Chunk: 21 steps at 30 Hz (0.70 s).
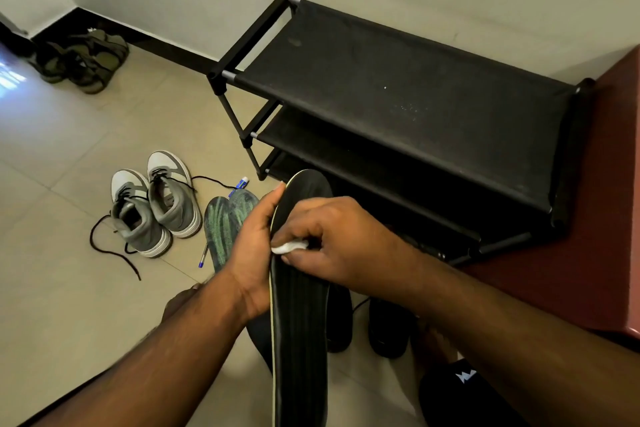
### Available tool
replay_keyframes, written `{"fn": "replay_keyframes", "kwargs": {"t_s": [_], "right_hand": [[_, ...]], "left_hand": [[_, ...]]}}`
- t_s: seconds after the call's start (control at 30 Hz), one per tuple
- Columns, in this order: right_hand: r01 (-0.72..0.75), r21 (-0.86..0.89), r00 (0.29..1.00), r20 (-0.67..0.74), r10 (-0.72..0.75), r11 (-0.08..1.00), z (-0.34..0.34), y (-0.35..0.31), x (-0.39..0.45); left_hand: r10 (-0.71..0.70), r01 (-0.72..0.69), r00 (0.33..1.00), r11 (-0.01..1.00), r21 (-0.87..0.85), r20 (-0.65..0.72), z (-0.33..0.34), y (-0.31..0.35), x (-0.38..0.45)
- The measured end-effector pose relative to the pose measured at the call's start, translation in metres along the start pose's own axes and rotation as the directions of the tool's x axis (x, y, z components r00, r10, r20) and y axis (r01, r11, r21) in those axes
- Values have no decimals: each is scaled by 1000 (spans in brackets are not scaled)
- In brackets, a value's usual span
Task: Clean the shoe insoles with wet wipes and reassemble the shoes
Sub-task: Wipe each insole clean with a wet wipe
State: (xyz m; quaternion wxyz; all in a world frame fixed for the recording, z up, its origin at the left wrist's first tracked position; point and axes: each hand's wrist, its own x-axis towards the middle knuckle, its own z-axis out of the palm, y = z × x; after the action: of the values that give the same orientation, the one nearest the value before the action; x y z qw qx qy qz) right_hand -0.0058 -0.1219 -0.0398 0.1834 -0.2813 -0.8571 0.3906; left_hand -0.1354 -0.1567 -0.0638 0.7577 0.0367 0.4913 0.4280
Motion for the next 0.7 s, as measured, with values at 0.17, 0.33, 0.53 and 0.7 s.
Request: {"fn": "replay_keyframes", "kwargs": {"t_s": [0.17,0.33,0.53,0.7], "right_hand": [[-29,-2,985,171,29,1000,-3,-2,-1],[-139,-6,990,-3,139,990,-19,3,2],[-269,-29,901,-361,241,963,-53,18,1],[-133,219,894,-395,212,967,-57,-10,-17]], "left_hand": [[23,-23,999,1000,1,-32,0,1,0],[37,-38,999,999,29,14,17,3,0],[31,-31,1000,999,24,5,25,-15,-28],[19,-21,998,999,26,62,18,-30,-65]]}}
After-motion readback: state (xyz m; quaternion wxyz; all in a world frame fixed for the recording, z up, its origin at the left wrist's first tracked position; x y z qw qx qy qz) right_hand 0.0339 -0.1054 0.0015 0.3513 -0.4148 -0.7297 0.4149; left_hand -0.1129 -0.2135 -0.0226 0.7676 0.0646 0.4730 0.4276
